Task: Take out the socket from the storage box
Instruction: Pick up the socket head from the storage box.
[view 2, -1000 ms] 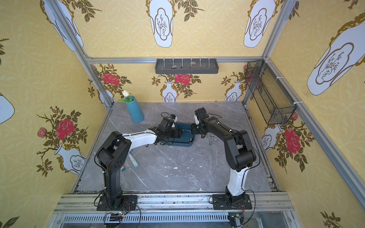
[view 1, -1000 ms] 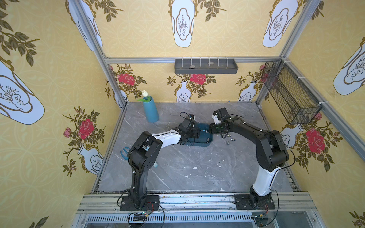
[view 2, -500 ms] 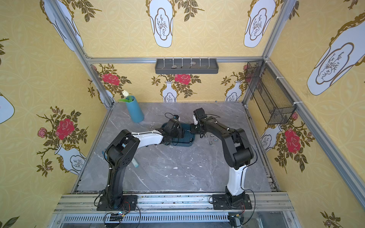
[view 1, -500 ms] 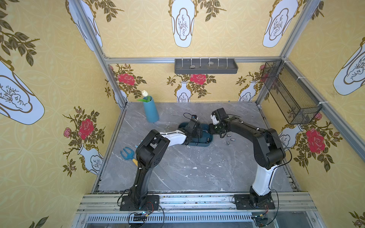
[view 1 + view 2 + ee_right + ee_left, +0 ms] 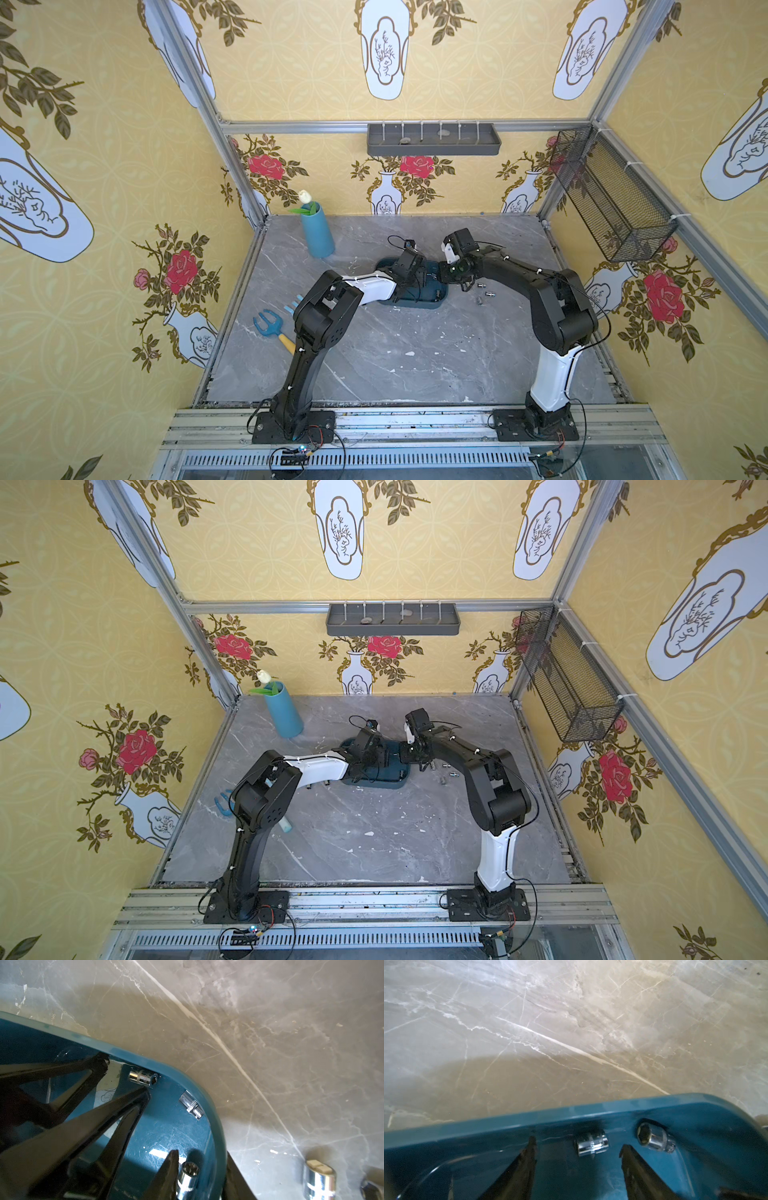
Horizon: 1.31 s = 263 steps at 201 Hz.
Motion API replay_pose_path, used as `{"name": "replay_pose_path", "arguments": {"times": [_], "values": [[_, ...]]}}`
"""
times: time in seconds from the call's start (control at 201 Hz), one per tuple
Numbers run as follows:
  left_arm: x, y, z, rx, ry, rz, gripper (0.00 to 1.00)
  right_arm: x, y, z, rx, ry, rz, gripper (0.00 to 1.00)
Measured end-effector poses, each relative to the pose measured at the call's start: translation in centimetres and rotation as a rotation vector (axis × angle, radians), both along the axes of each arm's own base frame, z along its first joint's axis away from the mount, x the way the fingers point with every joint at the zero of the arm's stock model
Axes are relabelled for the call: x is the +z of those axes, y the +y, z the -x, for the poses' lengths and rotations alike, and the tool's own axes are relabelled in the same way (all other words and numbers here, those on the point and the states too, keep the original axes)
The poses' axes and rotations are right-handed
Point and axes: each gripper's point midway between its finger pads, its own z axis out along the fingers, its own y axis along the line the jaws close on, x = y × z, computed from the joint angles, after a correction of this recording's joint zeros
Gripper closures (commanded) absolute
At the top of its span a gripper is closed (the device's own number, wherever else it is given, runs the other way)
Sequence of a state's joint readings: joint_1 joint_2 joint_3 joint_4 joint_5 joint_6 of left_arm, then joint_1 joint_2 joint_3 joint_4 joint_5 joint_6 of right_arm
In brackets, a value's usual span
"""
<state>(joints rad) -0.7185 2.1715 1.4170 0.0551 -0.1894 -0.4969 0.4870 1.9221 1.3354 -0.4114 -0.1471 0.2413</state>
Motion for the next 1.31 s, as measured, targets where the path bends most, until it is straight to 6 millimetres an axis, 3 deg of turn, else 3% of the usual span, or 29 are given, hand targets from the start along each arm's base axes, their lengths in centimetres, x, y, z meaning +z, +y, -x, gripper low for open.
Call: {"name": "replay_pose_path", "arguments": {"times": [0.523, 0.702, 0.931, 1.17, 1.309], "values": [[-1.1, -0.1, -0.4, 0.01, -0.008, -0.054, 0.31, -0.6, 0.4, 0.4, 0.016, 0.002, -0.005, 0.68], [-1.2, -0.2, -0.6, 0.019, -0.014, -0.066, 0.41, -0.9, 0.3, 0.8, 0.018, 0.012, -0.003, 0.68], [-1.3, -0.3, -0.6, 0.011, -0.012, -0.071, 0.62, -1.0, 0.3, 1.1, 0.023, 0.015, -0.004, 0.68], [-1.2, -0.4, -0.1, -0.012, -0.008, -0.059, 0.71, -0.9, 0.2, 1.0, 0.023, 0.012, -0.004, 0.68], [0.0, -0.3, 0.3, -0.027, -0.019, -0.043, 0.72, -0.9, 0.0, 0.8, 0.019, 0.01, -0.003, 0.69]]}}
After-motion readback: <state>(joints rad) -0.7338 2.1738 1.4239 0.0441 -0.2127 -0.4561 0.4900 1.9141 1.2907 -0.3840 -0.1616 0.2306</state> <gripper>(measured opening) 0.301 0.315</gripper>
